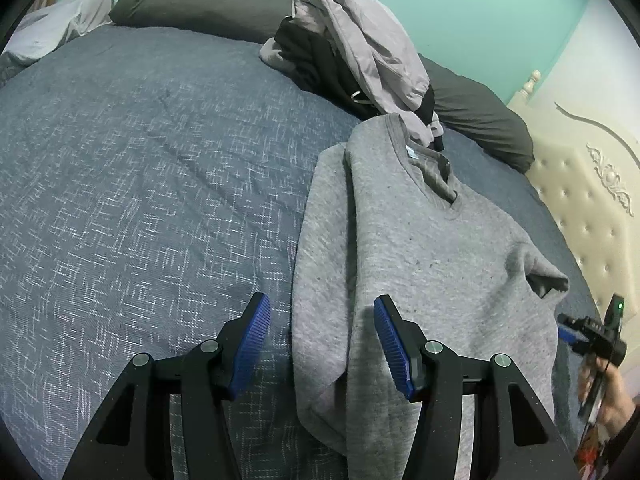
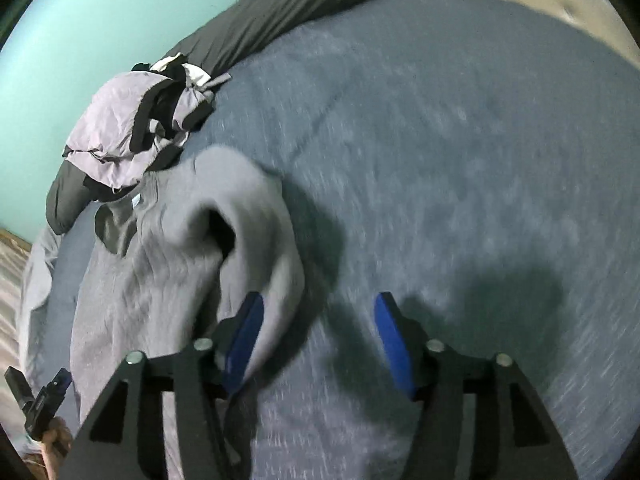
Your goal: Fold clothes
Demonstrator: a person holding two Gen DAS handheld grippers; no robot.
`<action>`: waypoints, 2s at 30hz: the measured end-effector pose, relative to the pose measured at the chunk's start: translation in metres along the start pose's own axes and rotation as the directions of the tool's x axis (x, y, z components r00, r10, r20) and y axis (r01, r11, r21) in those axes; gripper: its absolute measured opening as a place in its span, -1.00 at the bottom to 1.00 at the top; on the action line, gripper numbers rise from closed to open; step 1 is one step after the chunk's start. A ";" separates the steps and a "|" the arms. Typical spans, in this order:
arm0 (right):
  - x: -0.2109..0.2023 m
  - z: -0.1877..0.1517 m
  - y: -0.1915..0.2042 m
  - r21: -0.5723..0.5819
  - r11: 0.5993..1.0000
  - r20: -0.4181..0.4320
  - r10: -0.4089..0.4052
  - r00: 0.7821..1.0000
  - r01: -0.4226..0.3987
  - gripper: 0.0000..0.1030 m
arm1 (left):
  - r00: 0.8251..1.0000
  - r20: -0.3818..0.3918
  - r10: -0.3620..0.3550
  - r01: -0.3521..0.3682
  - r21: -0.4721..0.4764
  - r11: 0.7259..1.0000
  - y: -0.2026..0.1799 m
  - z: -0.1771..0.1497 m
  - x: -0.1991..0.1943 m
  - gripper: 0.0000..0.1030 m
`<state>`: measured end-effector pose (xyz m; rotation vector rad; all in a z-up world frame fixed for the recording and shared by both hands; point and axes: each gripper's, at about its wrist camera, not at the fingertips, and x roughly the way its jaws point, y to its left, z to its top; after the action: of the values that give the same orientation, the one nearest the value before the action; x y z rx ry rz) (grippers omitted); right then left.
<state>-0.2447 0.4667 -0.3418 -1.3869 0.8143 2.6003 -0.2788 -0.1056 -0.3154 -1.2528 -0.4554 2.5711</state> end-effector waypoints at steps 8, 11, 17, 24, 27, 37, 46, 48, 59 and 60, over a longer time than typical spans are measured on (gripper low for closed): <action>0.028 -0.017 0.038 -0.051 0.991 -0.099 0.116 0.988 -0.122 -0.32 | 1.000 0.007 -0.002 0.002 -0.011 1.000 0.003 0.001 -0.002 0.13; 0.036 -0.017 0.047 -0.056 0.996 -0.111 0.070 0.991 -0.076 -0.88 | 1.000 0.009 -0.004 0.004 -0.013 1.000 0.004 0.001 -0.002 0.13; -0.002 0.018 0.050 -0.148 0.988 -0.007 -0.040 0.999 0.038 -0.95 | 1.000 0.017 -0.007 0.008 -0.014 1.000 0.004 0.003 -0.006 0.13; -0.076 0.077 0.040 -0.250 0.937 0.171 -0.206 0.963 0.245 -0.95 | 0.999 0.032 -0.009 0.009 -0.015 1.000 0.005 0.003 -0.011 0.13; -0.104 0.100 0.045 -0.310 0.895 0.247 -0.251 0.936 0.321 -0.95 | 0.999 0.033 -0.006 0.006 -0.016 1.000 0.005 0.003 -0.011 0.13; -0.035 0.077 0.093 -0.541 0.822 0.010 -0.207 0.978 0.179 -0.83 | 1.000 0.022 -0.008 0.008 -0.004 1.000 0.002 0.002 -0.006 0.13; -0.071 0.057 0.021 -0.177 0.980 0.116 -0.075 0.990 0.095 0.03 | 1.000 0.018 -0.013 0.013 -0.004 1.000 0.001 0.002 -0.004 0.13; -0.069 0.046 -0.004 -0.092 0.990 0.069 -0.103 0.992 0.109 0.03 | 1.000 0.019 -0.013 0.013 -0.003 1.000 0.000 0.002 -0.004 0.13; -0.015 -0.010 -0.026 0.001 0.997 -0.115 -0.078 0.990 0.079 0.10 | 1.000 0.023 -0.011 0.012 -0.004 1.000 0.001 0.002 -0.005 0.13; -0.012 -0.010 -0.022 -0.013 0.996 -0.121 -0.088 0.989 0.087 -0.09 | 1.000 0.023 -0.013 0.013 -0.004 1.000 0.001 0.002 -0.005 0.13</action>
<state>-0.2229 0.4827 -0.3462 -1.5595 0.7397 2.4768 -0.2776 -0.1087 -0.3105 -1.2185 -0.4717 2.5781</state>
